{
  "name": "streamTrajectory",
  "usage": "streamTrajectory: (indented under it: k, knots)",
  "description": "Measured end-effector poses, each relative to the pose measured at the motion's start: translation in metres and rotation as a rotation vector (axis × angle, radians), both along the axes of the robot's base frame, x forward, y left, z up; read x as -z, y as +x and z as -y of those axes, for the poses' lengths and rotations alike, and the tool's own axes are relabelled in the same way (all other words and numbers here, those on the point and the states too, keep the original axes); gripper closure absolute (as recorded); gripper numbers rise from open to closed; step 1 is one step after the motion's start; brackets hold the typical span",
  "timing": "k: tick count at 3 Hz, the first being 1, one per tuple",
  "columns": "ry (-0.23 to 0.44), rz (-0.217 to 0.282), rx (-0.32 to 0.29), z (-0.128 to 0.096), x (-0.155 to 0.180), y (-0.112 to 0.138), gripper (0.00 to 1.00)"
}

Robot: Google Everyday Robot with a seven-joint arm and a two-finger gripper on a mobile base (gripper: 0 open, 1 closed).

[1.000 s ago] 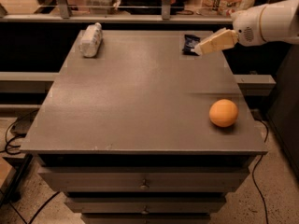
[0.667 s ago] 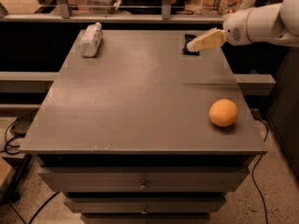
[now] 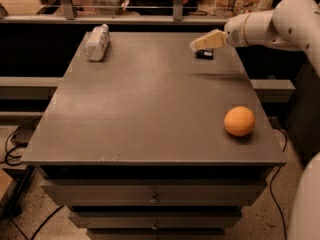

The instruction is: Pick rxbar blueberry

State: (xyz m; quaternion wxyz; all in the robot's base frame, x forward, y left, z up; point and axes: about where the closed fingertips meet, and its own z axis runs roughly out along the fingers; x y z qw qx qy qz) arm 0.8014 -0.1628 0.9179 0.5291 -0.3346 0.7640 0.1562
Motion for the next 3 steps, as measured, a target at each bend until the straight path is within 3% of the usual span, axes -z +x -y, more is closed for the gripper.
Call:
streamTrajectory:
  k: [1,3]
  knots:
    - [0.000,-0.016,0.025,-0.002,0.020,0.022,0.00]
    - [0.007,-0.081,0.058,-0.009,0.060,0.040,0.00]
